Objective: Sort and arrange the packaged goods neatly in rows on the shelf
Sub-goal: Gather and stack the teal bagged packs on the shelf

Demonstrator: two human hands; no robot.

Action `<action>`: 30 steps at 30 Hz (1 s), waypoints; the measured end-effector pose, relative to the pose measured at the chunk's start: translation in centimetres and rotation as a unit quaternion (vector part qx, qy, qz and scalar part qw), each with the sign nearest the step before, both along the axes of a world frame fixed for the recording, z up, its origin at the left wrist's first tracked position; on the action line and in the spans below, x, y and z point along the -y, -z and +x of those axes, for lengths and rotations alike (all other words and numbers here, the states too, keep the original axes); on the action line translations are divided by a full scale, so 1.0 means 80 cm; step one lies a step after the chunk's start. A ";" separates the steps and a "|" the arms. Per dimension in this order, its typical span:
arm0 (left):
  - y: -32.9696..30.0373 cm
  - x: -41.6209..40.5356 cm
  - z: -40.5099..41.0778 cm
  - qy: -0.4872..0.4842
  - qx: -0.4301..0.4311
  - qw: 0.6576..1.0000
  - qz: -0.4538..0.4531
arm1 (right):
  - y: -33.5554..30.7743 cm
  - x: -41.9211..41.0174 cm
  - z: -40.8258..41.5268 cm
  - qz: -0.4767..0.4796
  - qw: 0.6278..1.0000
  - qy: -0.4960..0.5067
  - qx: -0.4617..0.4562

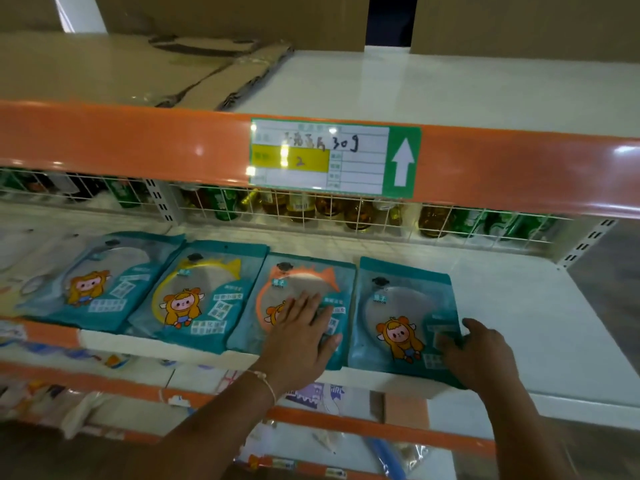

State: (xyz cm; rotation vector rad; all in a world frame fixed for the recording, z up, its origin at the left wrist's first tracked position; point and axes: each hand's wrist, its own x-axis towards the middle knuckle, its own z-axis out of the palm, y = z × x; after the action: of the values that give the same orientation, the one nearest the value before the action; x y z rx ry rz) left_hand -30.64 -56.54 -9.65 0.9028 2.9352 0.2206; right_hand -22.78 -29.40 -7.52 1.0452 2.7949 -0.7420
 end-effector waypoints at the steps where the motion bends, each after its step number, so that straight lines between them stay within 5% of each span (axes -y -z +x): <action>1: 0.001 0.000 0.000 0.000 0.000 1.000 -0.003 | -0.001 0.004 -0.001 0.053 0.999 -0.004 0.011; 5: 0.006 -0.002 -0.003 0.002 -0.011 1.000 -0.012 | -0.003 0.033 -0.026 0.099 0.992 -0.072 -0.041; 10: 0.009 0.000 -0.005 0.005 -0.016 1.000 -0.011 | 0.028 0.062 -0.049 0.131 0.976 -0.174 0.024; 30: 0.012 -0.009 -0.017 -0.005 -0.044 0.999 -0.010 | 0.040 0.075 -0.048 0.169 0.968 -0.183 0.001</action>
State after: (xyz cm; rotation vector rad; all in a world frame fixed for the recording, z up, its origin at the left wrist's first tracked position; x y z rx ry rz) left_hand -32.02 -55.78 -10.64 0.9173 3.0173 0.1558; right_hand -26.60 -35.43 -10.73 0.5229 3.0497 -0.2285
